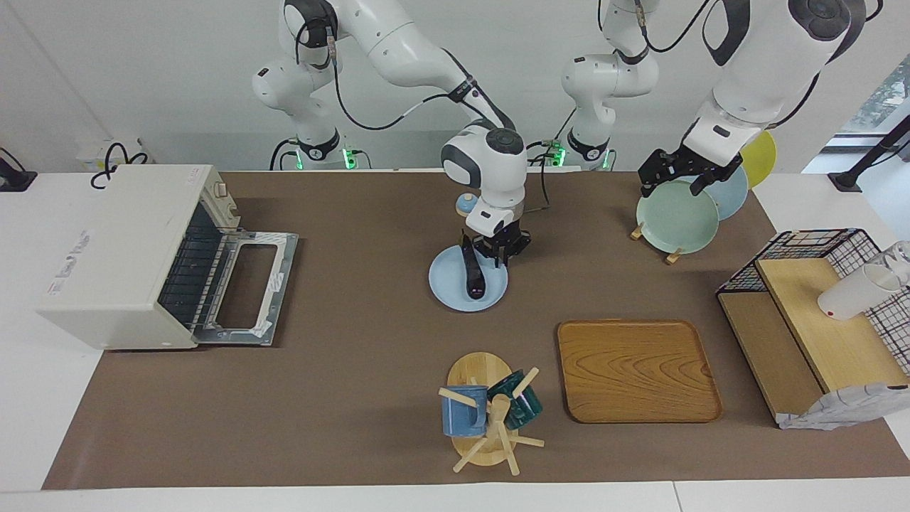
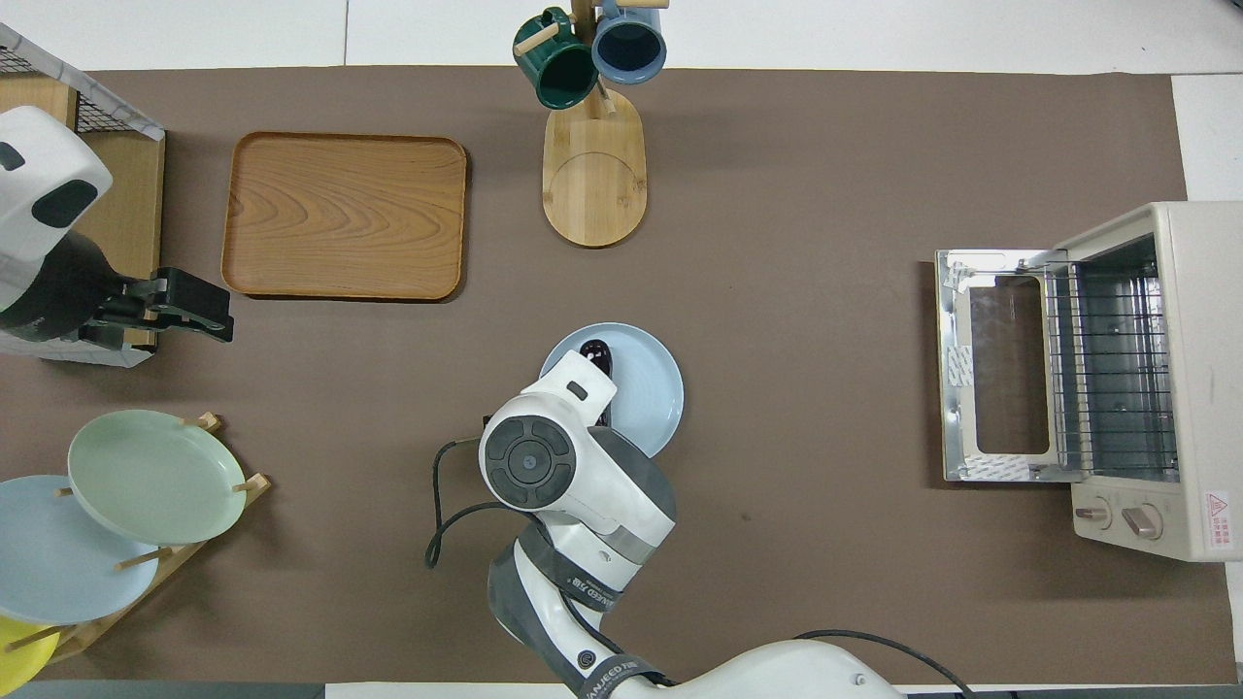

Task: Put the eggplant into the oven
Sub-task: 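Reach the right gripper to the eggplant on the plate and grasp it, then carry the eggplant with the right gripper into the open oven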

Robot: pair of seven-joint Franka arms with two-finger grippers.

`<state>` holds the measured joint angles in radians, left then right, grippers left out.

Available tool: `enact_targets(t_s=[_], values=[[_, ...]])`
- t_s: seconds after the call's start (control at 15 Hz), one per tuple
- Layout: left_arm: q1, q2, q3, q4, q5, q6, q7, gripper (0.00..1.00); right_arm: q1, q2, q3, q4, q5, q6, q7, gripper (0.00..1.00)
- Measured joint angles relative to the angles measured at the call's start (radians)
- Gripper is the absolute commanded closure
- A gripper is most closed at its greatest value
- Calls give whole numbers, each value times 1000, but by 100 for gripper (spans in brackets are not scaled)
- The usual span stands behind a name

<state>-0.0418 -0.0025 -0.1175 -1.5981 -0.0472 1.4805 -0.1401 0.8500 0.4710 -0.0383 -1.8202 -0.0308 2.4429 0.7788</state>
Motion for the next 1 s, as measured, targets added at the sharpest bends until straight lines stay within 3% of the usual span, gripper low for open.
enact_targets(t_s=[0.27, 0.67, 1.0], values=[[1, 0, 0, 0, 4, 0, 0, 0, 0, -22, 0, -2, -95, -45, -22, 100], [5, -2, -1, 1, 7, -1, 0, 0, -8, -32, -7, 147, -194, -399, -53, 100], [8, -4, 0, 1, 7, -1, 0, 0, -109, -89, -24, 158, -200, -519, -116, 100]])
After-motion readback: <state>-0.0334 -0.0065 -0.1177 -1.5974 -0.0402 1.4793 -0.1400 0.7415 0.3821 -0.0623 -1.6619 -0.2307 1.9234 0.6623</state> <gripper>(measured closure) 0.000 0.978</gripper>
